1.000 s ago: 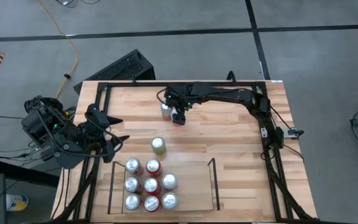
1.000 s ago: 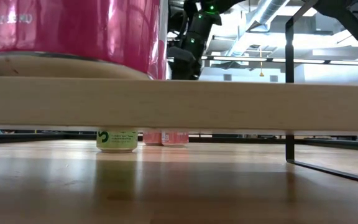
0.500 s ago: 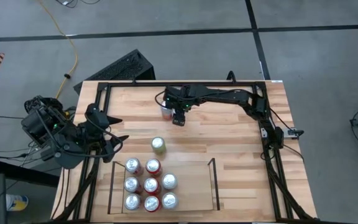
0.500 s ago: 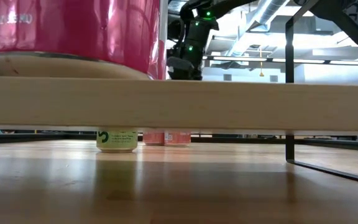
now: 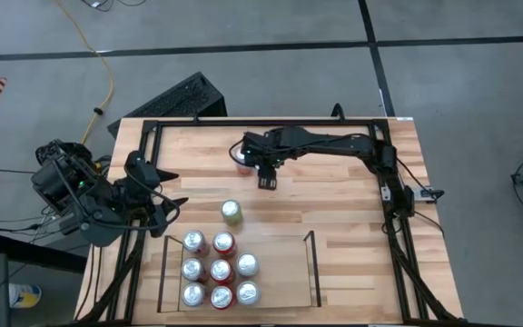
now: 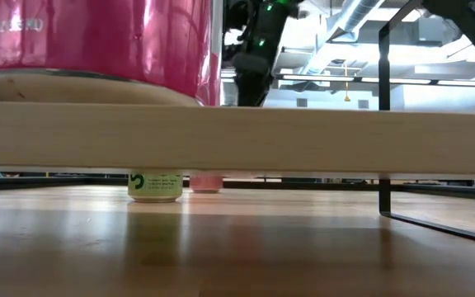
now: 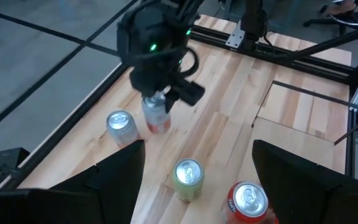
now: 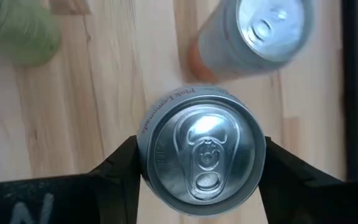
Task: Place canned beverage on shelf
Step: Put the pink soda can on the shelf
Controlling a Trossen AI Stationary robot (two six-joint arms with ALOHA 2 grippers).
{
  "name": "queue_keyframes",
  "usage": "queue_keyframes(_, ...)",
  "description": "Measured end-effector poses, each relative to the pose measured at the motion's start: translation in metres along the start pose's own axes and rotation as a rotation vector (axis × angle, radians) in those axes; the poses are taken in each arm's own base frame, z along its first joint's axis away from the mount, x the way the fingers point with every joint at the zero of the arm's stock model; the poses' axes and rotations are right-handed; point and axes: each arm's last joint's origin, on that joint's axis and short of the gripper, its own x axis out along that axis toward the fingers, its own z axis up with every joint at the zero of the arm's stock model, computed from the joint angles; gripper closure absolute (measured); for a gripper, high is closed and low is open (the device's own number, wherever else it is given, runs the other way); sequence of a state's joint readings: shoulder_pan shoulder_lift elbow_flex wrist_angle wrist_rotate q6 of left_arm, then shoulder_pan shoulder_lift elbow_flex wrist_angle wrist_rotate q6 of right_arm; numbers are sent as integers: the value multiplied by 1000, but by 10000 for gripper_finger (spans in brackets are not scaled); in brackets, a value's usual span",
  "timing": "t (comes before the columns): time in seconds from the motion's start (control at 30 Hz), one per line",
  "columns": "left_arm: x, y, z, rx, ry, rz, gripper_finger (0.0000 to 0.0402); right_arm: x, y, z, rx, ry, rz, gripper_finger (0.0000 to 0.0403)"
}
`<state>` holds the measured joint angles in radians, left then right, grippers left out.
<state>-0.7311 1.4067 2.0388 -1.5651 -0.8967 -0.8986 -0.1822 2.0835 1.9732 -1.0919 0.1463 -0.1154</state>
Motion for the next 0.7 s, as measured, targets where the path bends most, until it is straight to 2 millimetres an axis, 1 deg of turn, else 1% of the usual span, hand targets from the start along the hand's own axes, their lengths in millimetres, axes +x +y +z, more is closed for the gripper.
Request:
queue_keyframes(0.1,0,0,0,1,0,0,120,-24,9,-4,-58,-15,-7,180)
queue_keyframes(0.17,0,0,0,1,0,0,120,-50,18,-8,-110,-53,-4,180)
queue_keyframes(0.23,0,0,0,6,0,0,120,-80,30,-16,-188,-89,10,180)
queue_keyframes(0.37,0,0,0,17,0,0,120,-135,65,-40,-407,-129,51,180)
queue_keyframes(0.47,0,0,0,17,0,0,120,-169,94,-59,-594,-191,82,180)
queue_keyframes(0.57,0,0,0,16,-2,0,120,-193,124,-75,-775,-258,115,180)
queue_keyframes(0.63,0,0,0,15,-3,1,120,-202,145,-83,-903,-299,137,180)
queue_keyframes(0.7,0,0,0,12,-4,0,120,-205,166,-89,-1022,-323,154,177)
